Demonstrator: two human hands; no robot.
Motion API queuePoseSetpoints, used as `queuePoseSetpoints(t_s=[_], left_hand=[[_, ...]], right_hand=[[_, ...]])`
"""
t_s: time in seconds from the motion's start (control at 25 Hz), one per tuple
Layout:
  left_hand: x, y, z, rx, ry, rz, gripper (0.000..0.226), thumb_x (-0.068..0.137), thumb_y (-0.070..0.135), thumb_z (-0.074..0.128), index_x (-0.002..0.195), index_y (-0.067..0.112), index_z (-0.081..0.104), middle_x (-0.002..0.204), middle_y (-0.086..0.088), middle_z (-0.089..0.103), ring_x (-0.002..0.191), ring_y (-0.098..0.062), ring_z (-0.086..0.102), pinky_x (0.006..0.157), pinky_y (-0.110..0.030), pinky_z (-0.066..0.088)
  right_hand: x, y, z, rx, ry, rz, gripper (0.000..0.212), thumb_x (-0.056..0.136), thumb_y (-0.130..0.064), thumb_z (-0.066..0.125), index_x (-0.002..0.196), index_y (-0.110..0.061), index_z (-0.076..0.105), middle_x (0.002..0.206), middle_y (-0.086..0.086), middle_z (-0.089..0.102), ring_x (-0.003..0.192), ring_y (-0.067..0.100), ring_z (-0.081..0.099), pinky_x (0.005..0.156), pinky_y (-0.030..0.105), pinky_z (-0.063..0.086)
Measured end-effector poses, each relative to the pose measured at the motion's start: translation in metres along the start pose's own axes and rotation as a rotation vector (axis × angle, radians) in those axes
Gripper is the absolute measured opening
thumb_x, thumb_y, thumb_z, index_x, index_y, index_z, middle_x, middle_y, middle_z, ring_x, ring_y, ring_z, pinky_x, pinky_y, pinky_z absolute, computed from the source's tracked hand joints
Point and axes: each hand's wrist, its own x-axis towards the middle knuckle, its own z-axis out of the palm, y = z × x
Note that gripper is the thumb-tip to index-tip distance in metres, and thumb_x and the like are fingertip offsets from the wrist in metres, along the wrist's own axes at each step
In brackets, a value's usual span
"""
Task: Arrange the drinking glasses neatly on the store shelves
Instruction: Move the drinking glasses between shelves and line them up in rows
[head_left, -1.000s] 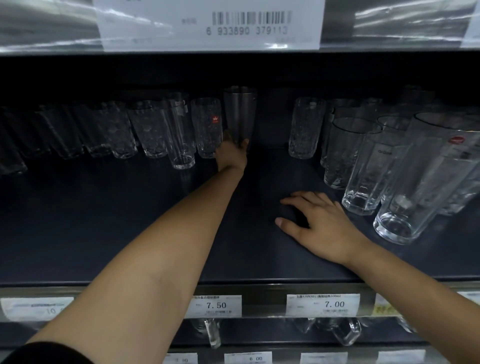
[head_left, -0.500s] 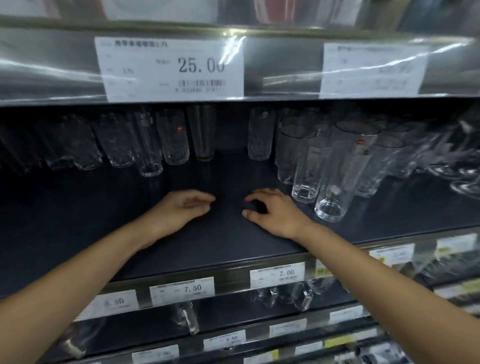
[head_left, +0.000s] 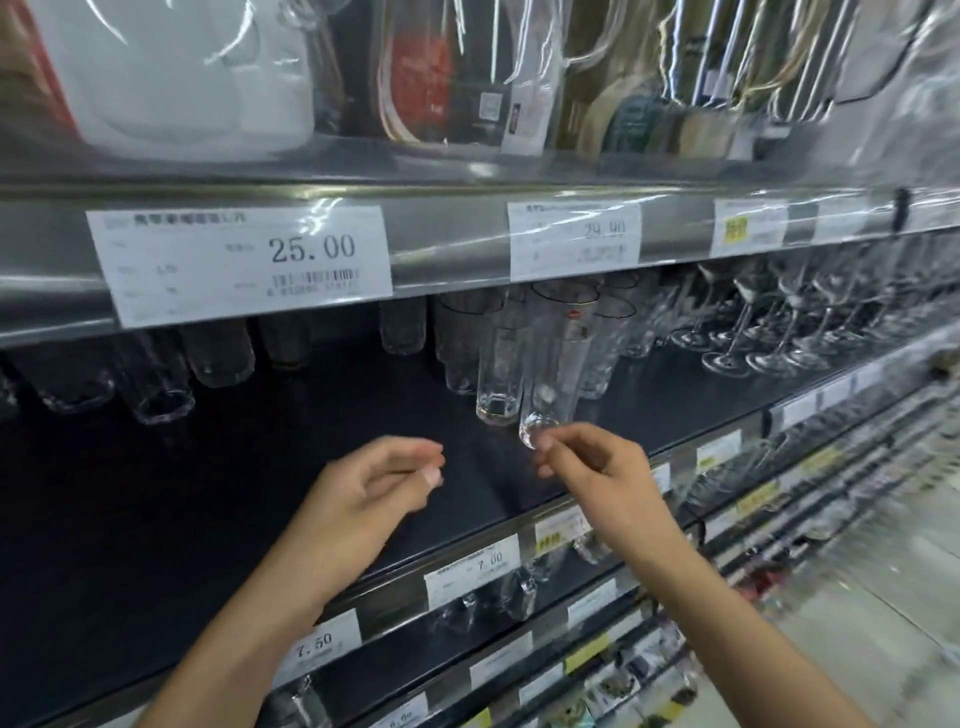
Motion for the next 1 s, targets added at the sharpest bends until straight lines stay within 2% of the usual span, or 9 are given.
queuePoseSetpoints(t_s=[0.08,0.2,0.28,0.36,0.52,0.6,0.76,0.92,1.0], left_hand=[[0.025,0.005,0.021,-0.053,0.039,-0.001,0.021,0.092,0.01,0.066,0.109,0.022,0.068,0.108,0.001,0.074,0.101,-0.011,0.071,0.094,-0.034,0.056],[0.067,0.006,0.046,-0.039,0.086,-0.007,0.04,0.088,0.016,0.073,0.124,0.022,0.058,0.12,0.0,0.067,0.108,-0.012,0.065,0.098,-0.032,0.053],[0.094,0.006,0.061,0.02,0.109,-0.008,0.06,0.087,0.016,0.075,0.139,0.017,0.047,0.128,-0.001,0.059,0.113,-0.012,0.059,0.088,-0.016,0.049],[0.116,0.005,0.074,0.056,0.124,-0.012,0.07,0.087,0.01,0.075,0.146,0.011,0.037,0.129,-0.003,0.054,0.112,-0.012,0.055,0.072,-0.006,0.046],[0.148,-0.006,0.097,0.11,0.184,0.02,0.071,0.083,0.004,0.077,0.143,0.009,0.039,0.121,-0.003,0.057,0.096,-0.005,0.057,0.068,-0.005,0.048],[0.158,-0.009,0.102,0.12,0.22,0.003,0.069,0.081,0.005,0.079,0.139,0.011,0.043,0.118,-0.002,0.057,0.097,-0.008,0.058,0.07,-0.007,0.048],[0.168,-0.014,0.105,0.187,0.23,-0.011,0.069,0.076,0.013,0.084,0.135,0.013,0.047,0.121,-0.007,0.063,0.1,-0.01,0.062,0.083,-0.021,0.052],[0.157,-0.012,0.105,0.256,0.246,0.035,0.055,0.077,0.017,0.085,0.124,0.015,0.057,0.111,0.006,0.065,0.094,-0.002,0.061,0.072,-0.003,0.046],[0.145,-0.015,0.101,0.288,0.296,0.044,0.047,0.075,0.018,0.086,0.113,0.02,0.058,0.1,0.015,0.062,0.088,0.004,0.058,0.07,0.0,0.043]], right_hand=[[0.002,0.004,-0.018,0.007,0.093,0.046,0.005,0.092,-0.025,0.068,0.092,-0.024,0.073,0.085,-0.006,0.075,0.084,0.012,0.071,0.078,0.028,0.053],[0.021,0.012,-0.034,-0.077,0.131,0.11,0.035,0.085,-0.042,0.073,0.115,-0.027,0.064,0.102,-0.013,0.071,0.098,0.003,0.066,0.087,0.025,0.052],[0.039,0.017,-0.037,-0.151,0.089,0.139,0.057,0.08,-0.05,0.074,0.128,-0.028,0.053,0.11,-0.014,0.066,0.104,0.006,0.063,0.093,0.029,0.05],[0.057,0.022,-0.034,-0.188,0.044,0.136,0.066,0.079,-0.049,0.076,0.133,-0.027,0.044,0.11,-0.011,0.06,0.105,0.011,0.06,0.092,0.03,0.049],[0.085,0.039,-0.036,-0.14,-0.041,0.103,0.07,0.075,-0.046,0.081,0.129,-0.024,0.042,0.112,-0.009,0.061,0.101,0.01,0.061,0.08,0.02,0.044],[0.092,0.047,-0.039,-0.135,-0.08,0.074,0.064,0.074,-0.046,0.082,0.124,-0.026,0.046,0.106,-0.014,0.063,0.095,0.003,0.061,0.075,0.014,0.044],[0.102,0.057,-0.041,-0.1,-0.115,0.01,0.052,0.073,-0.043,0.083,0.114,-0.03,0.053,0.098,-0.021,0.064,0.093,-0.004,0.062,0.082,0.015,0.048],[0.107,0.056,-0.046,-0.049,-0.17,0.006,0.055,0.07,-0.04,0.086,0.111,-0.03,0.05,0.102,-0.021,0.061,0.092,-0.013,0.056,0.072,0.006,0.042],[0.104,0.056,-0.048,0.003,-0.187,-0.019,0.056,0.069,-0.038,0.087,0.111,-0.029,0.05,0.103,-0.019,0.063,0.094,-0.011,0.057,0.073,0.008,0.043]])
